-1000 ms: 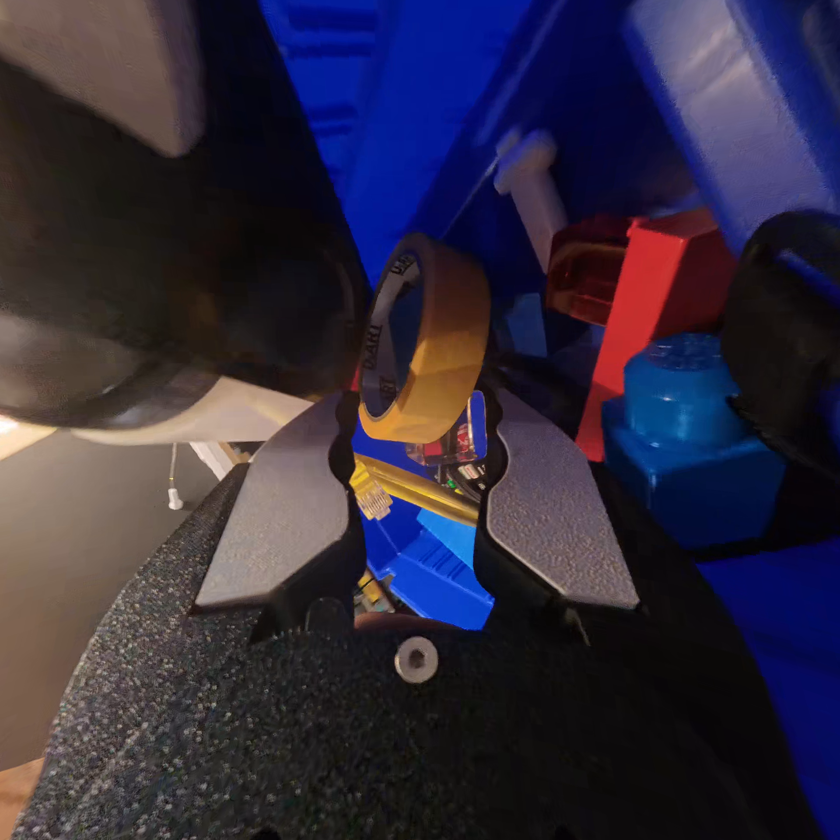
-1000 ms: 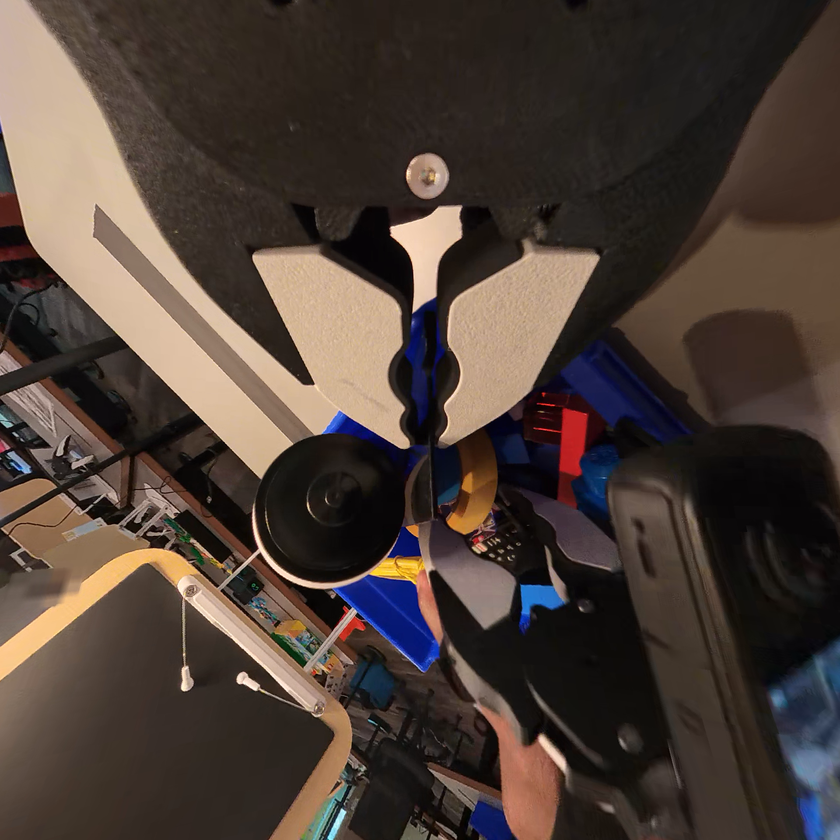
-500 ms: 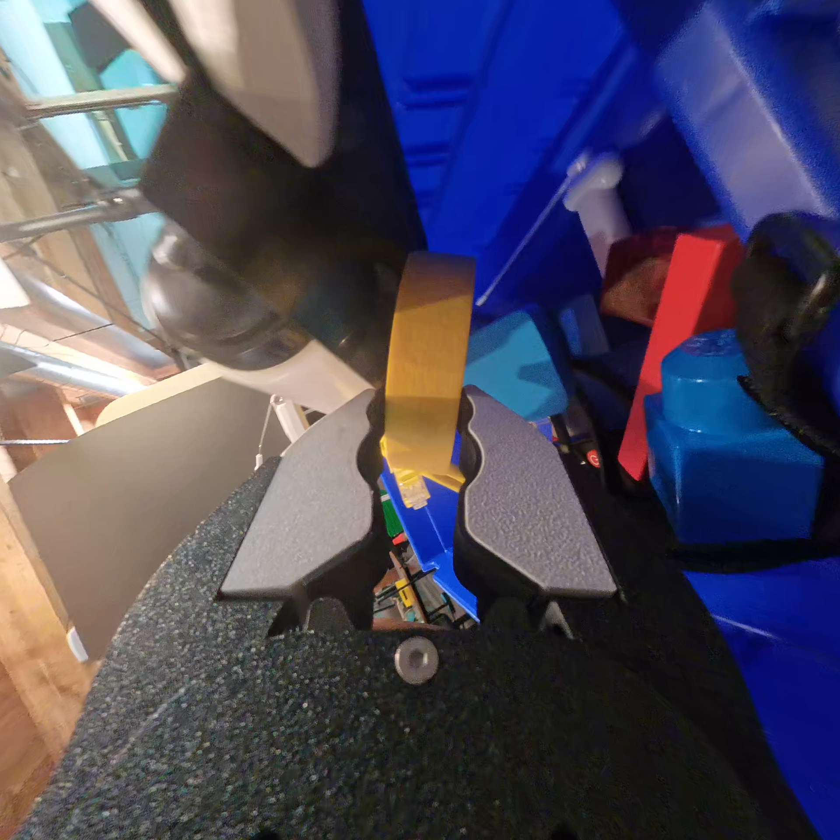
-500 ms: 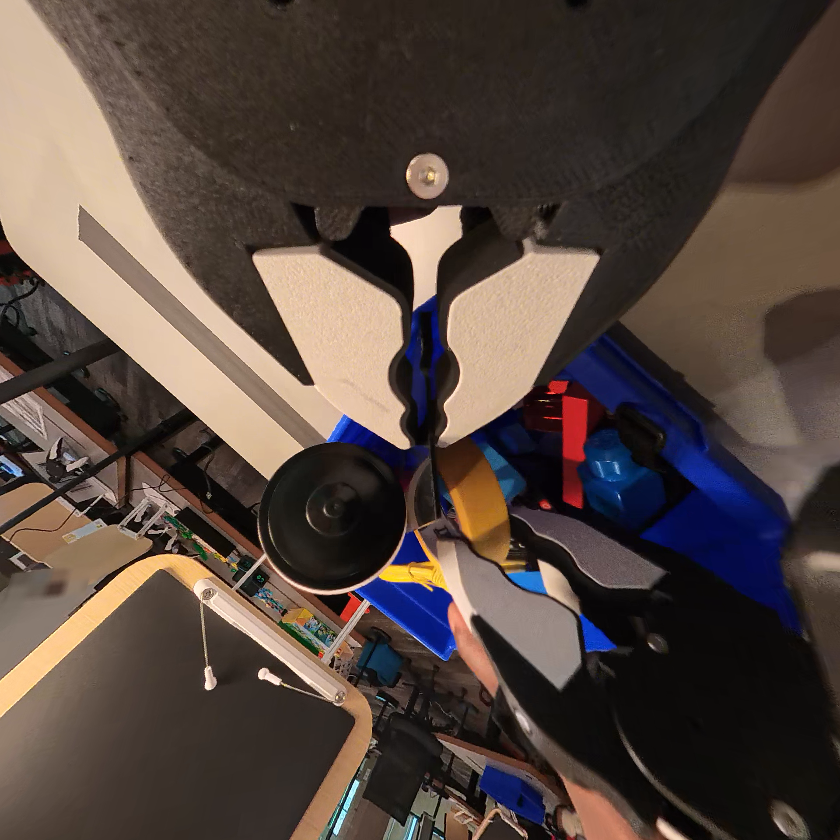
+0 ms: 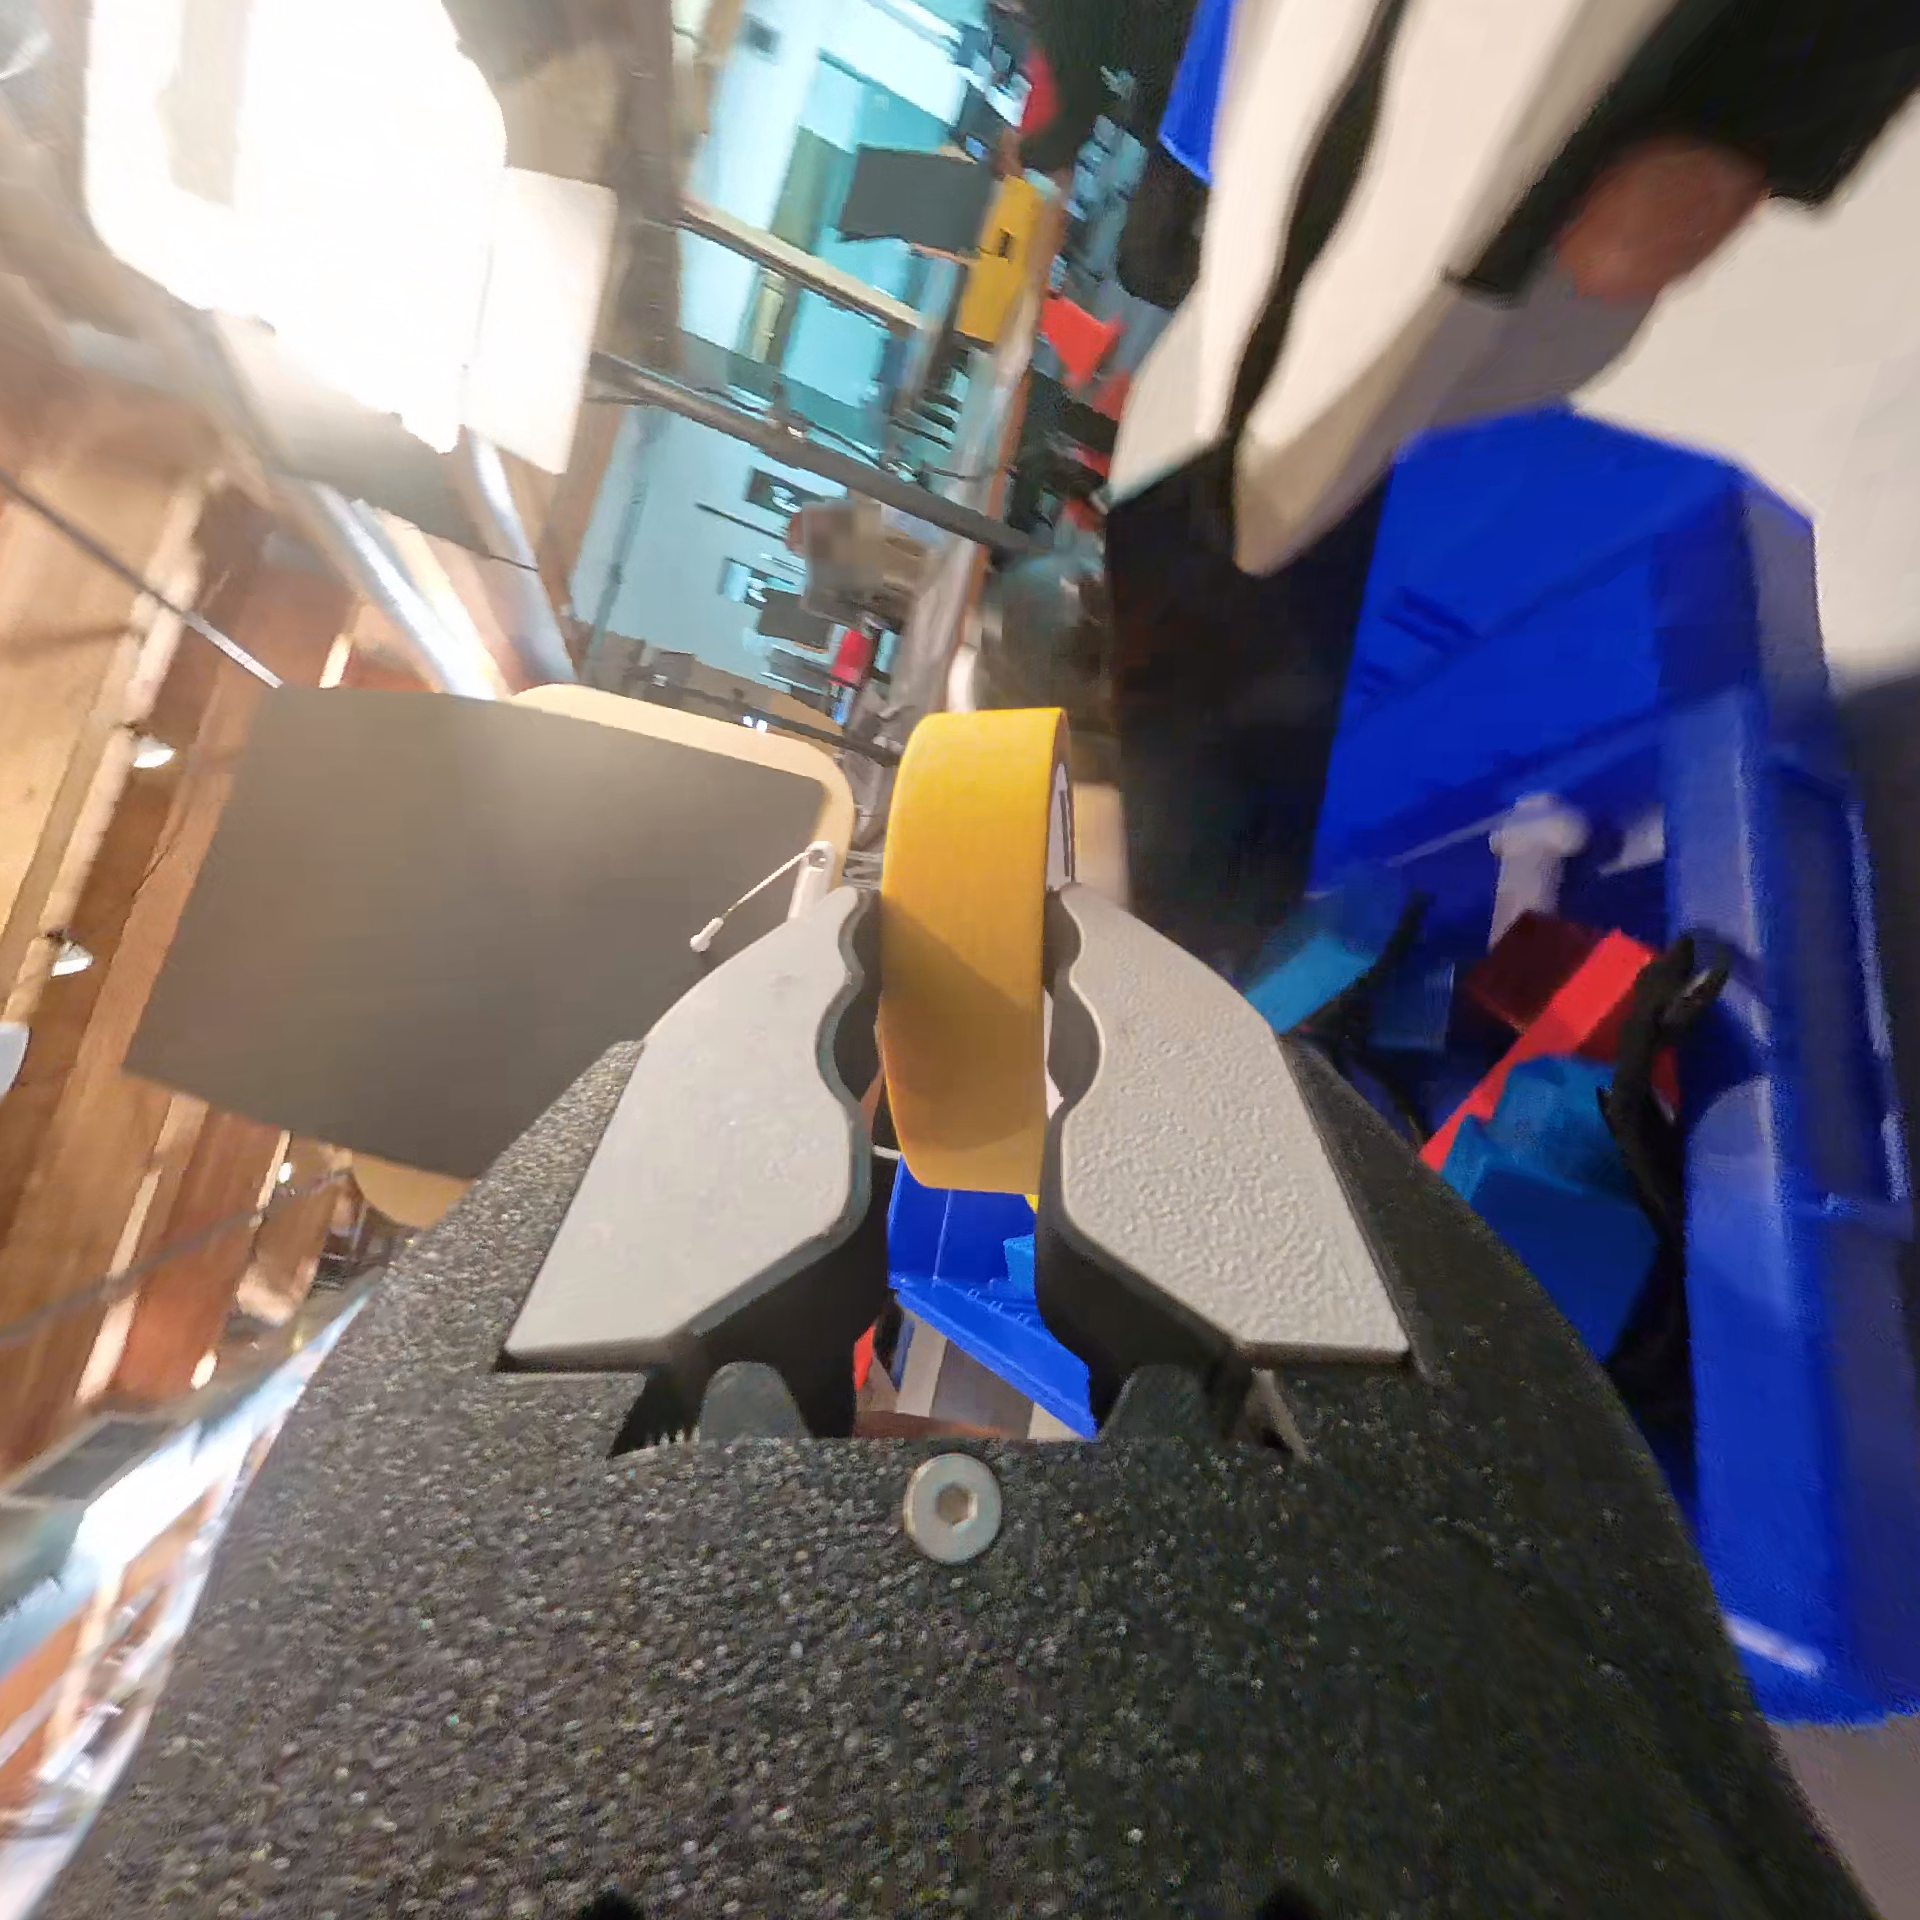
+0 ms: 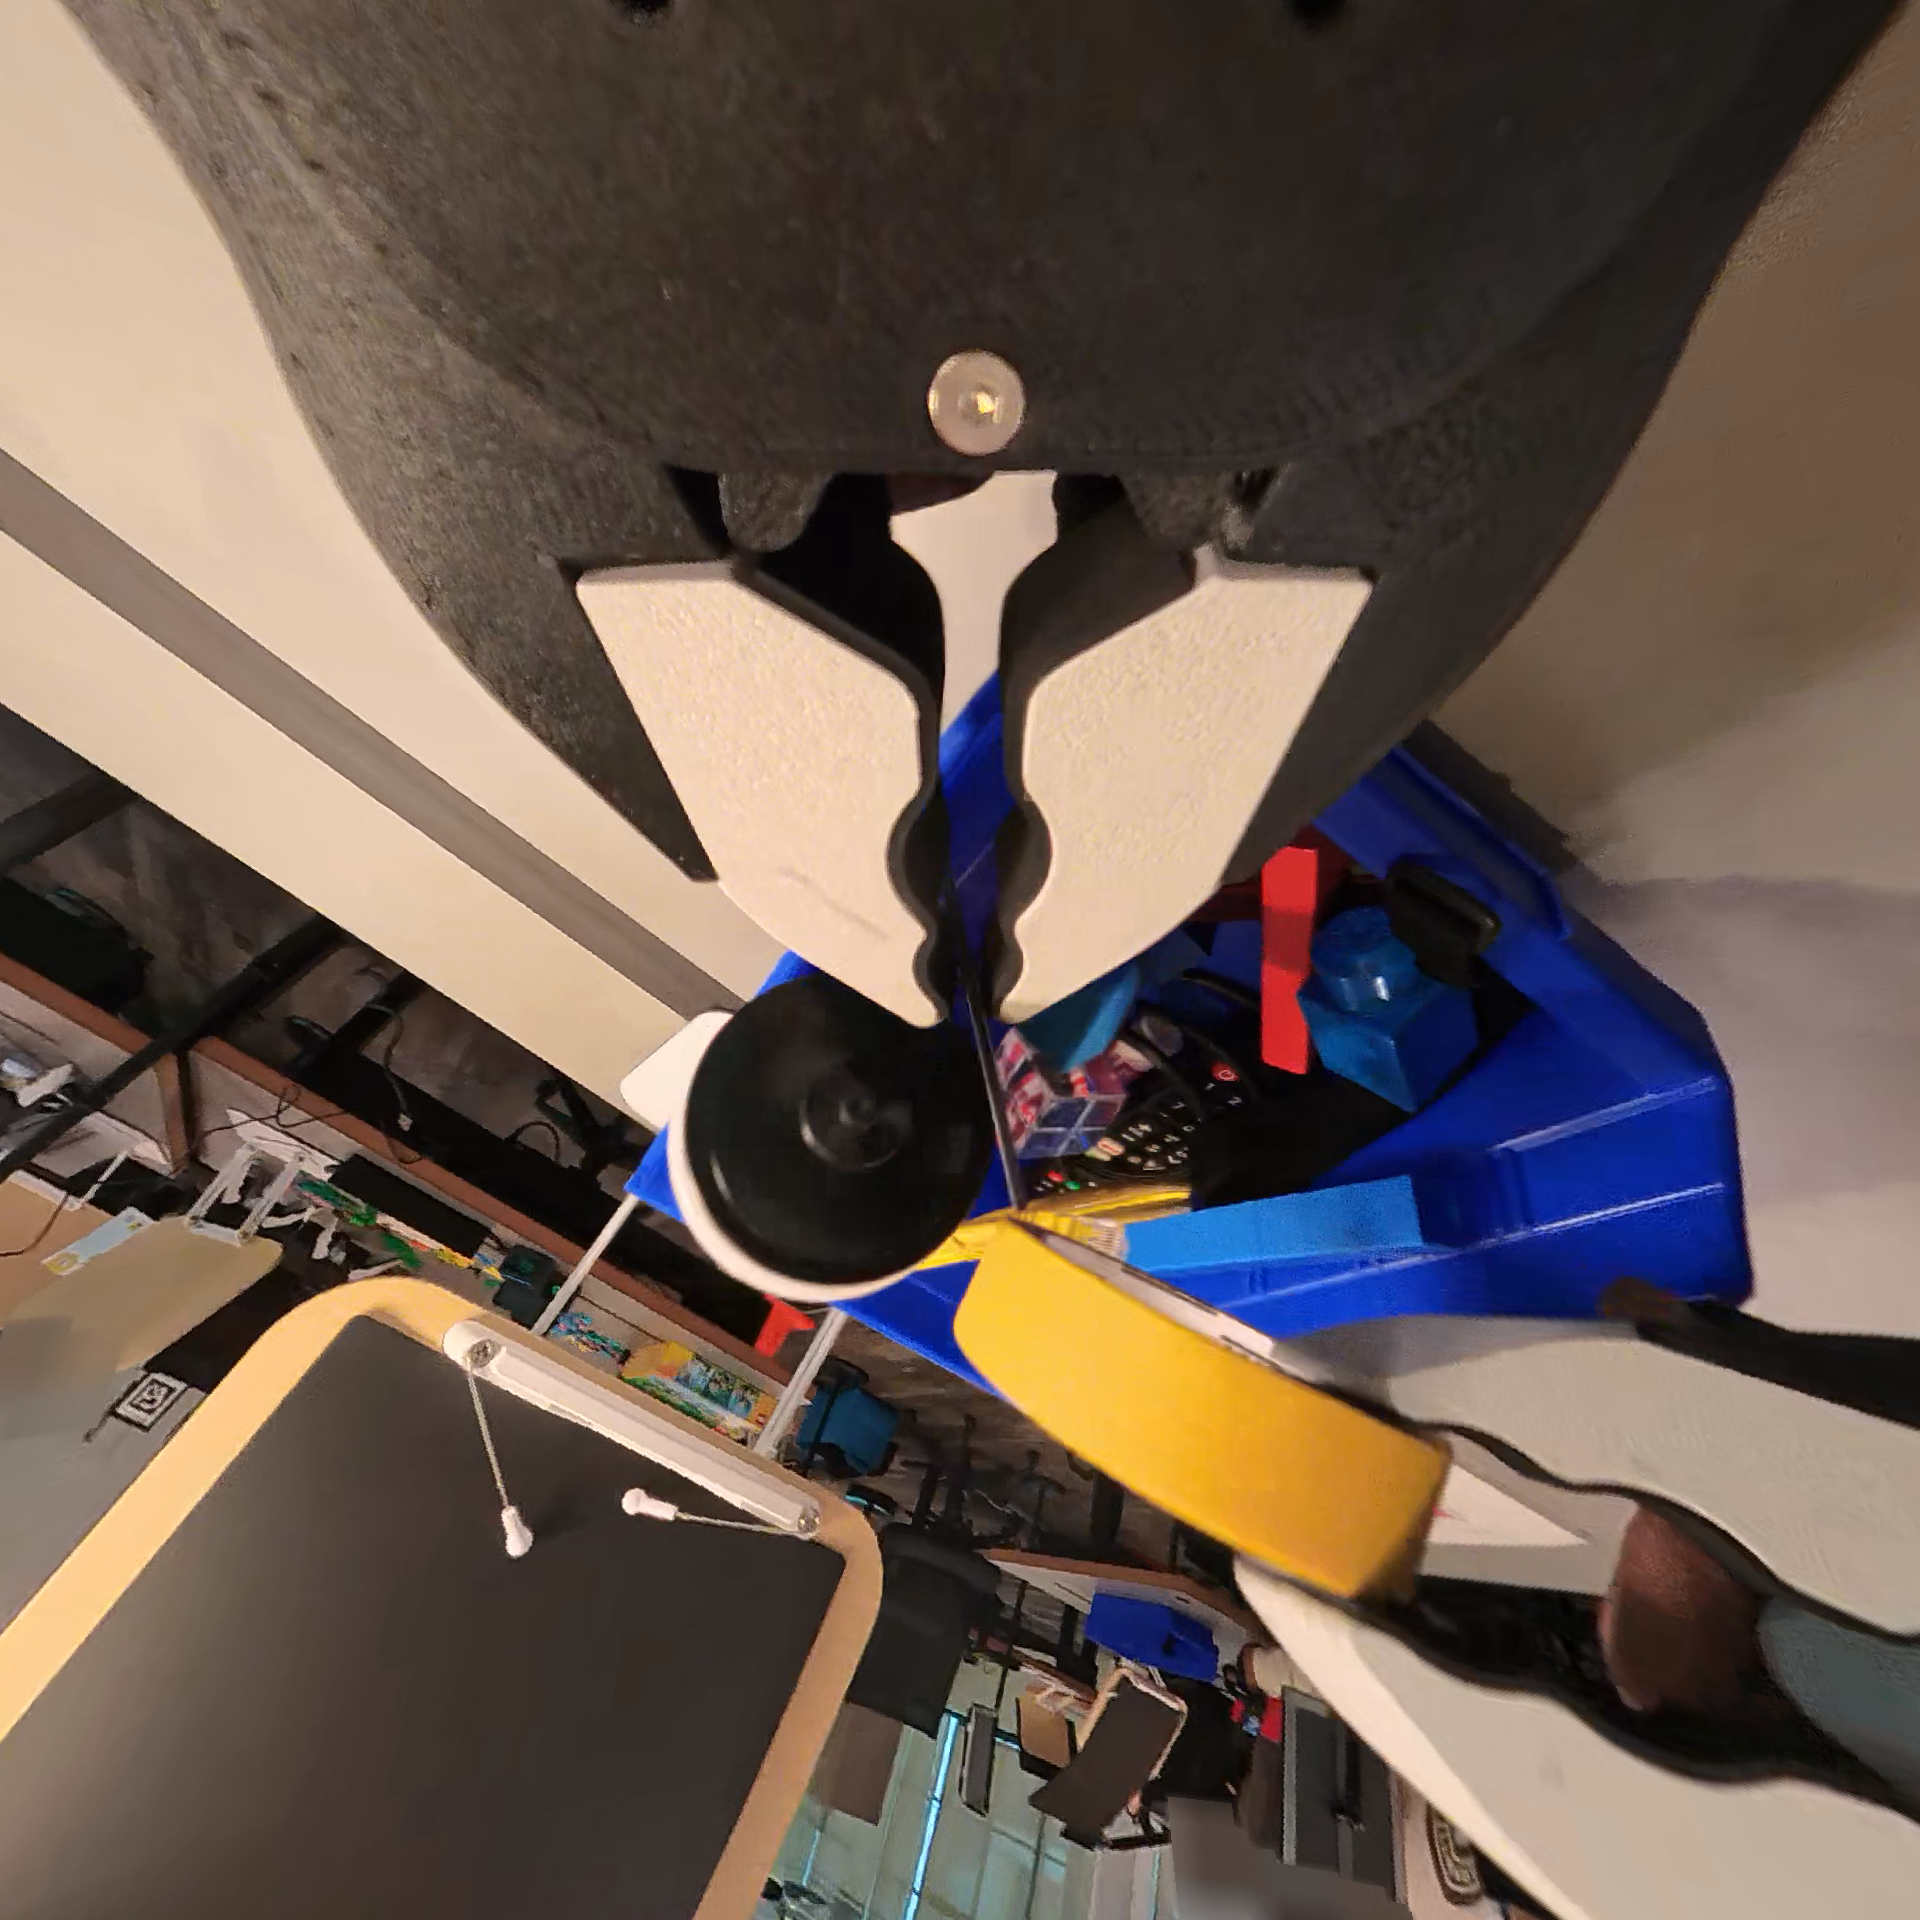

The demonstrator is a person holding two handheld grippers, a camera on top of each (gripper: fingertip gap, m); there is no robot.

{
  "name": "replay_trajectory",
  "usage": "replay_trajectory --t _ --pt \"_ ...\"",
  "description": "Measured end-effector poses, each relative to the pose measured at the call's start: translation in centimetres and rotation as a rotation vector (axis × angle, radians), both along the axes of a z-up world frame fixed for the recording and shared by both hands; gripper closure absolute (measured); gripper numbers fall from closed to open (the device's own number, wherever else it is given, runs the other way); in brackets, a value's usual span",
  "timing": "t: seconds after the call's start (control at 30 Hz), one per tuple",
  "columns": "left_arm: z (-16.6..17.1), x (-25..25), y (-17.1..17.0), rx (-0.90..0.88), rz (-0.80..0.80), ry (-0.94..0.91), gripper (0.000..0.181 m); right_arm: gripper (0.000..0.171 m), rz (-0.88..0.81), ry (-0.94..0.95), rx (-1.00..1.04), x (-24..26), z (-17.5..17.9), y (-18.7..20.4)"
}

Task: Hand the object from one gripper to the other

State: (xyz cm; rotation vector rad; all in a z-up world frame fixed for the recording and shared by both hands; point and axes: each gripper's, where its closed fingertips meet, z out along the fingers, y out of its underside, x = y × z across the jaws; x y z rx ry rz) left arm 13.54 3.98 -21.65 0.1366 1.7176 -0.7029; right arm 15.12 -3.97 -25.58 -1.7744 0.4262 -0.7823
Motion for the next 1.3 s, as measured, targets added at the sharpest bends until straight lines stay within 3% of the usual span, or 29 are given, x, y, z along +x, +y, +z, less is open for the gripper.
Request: replay_trajectory --t 0.23,0.57,0.63,0.77,0.97,1.03,1.07,1.13,1.3 --pt "1.9 -4.4 -0.2 -0.462 -0.038 0.058 0.151 0.148 0.106 -0.074 -0.012 -3.1 0.0 0.5" --pt "1.1 -12.8 -2.6 -1.174 -0.147 0.469 0.151 0.130 0.161 -0.293 0.068 -13.5 2.4 -0.3" --pt "-0.1 -13.8 -2.9 -1.206 -0.152 0.492 0.151 0.123 0.150 -0.318 0.093 -15.4 2.1 -0.3" --pt "-1.0 -16.7 -4.4 -1.224 -0.323 0.526 0.151 0.119 0.114 -0.351 0.028 -17.4 0.0 -0.1" --pt "-2.1 -18.4 -7.7 -0.911 -0.342 0.437 0.151 0.120 0.016 -0.481 -0.111 -16.7 -0.2 -0.1" --pt "-2.9 -18.7 -8.7 -0.831 -0.336 0.434 0.151 0.133 -0.014 -0.515 -0.149 -16.3 -0.2 -0.2" --pt "-3.1 -18.8 -9.1 -0.802 -0.341 0.430 0.151 0.151 -0.040 -0.531 -0.171 -15.9 -0.2 -0.4" --pt "-3.2 -18.7 -9.3 -0.771 -0.319 0.391 0.151 0.160 -0.077 -0.536 -0.179 -15.5 0.0 -0.9" --pt "-1.4 -20.4 -9.4 -0.867 -0.447 0.355 0.127 0.161 -0.112 -0.364 -0.038 -14.0 0.2 -2.8"
